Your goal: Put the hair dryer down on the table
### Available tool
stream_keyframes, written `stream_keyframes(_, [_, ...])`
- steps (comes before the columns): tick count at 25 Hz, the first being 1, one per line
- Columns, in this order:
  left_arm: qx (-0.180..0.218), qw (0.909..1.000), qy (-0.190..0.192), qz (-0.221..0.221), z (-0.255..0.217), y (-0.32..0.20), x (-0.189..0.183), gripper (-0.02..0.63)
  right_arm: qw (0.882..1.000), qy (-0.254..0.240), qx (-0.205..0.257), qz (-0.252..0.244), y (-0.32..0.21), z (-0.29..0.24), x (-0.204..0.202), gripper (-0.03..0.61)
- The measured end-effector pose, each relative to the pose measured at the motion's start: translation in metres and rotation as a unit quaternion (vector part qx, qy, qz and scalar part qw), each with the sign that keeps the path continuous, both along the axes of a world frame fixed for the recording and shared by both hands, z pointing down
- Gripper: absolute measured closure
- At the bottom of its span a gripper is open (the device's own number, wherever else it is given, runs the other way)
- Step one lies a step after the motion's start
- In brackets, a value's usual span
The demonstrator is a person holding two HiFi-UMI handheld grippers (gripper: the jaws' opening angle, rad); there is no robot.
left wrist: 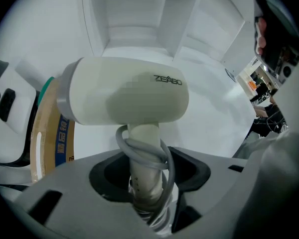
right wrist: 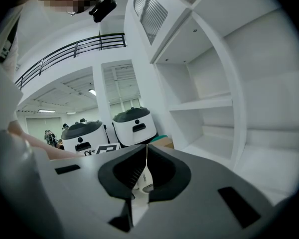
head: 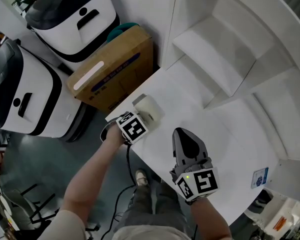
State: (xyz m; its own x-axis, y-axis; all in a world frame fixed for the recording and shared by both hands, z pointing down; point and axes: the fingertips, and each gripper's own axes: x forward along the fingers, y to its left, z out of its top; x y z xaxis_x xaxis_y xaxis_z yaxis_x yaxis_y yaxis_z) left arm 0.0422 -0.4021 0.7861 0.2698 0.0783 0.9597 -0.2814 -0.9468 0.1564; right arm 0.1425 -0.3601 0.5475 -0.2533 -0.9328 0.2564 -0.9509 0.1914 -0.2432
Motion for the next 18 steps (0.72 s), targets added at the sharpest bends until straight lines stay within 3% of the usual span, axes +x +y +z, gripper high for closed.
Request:
stream_keyframes(5, [0.006, 0.9999, -0.013, 0.007, 0.006, -0.004, 0.003, 0.396, 1.0, -0.008, -0.005, 0.004, -0.002, 0.005, 0.008, 0.558])
stream_keyframes(10, [-0.012, 0.9998, 0.001, -0.014, 0.006, -0.008, 0.004, 0.396, 1.0, -0.023, -0.019, 0.004, -0.002, 0.019, 0.009, 0.558])
stream_keyframes(18, [0.001, 0.9997, 0.019, -0.014, 0.003, -0.012, 0.005, 0.392, 0.999, -0.03, -0.024, -0.003, -0.004, 0.021, 0.005, 0.558])
